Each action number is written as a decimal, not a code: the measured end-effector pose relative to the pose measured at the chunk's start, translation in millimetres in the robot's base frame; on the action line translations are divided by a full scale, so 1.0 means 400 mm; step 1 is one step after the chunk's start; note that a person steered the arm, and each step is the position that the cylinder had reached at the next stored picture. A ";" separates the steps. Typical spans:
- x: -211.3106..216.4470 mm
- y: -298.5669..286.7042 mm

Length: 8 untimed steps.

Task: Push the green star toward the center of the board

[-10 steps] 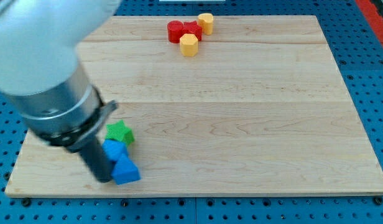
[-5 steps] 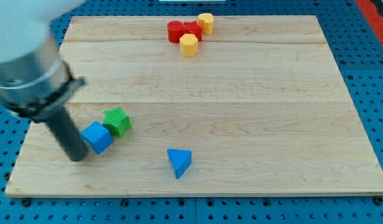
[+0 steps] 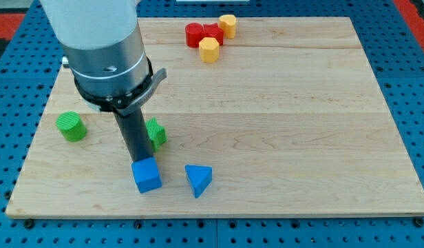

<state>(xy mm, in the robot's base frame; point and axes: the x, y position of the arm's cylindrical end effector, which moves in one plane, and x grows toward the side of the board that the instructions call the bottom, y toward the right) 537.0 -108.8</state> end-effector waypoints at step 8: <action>-0.194 0.021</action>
<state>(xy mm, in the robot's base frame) 459.4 -100.3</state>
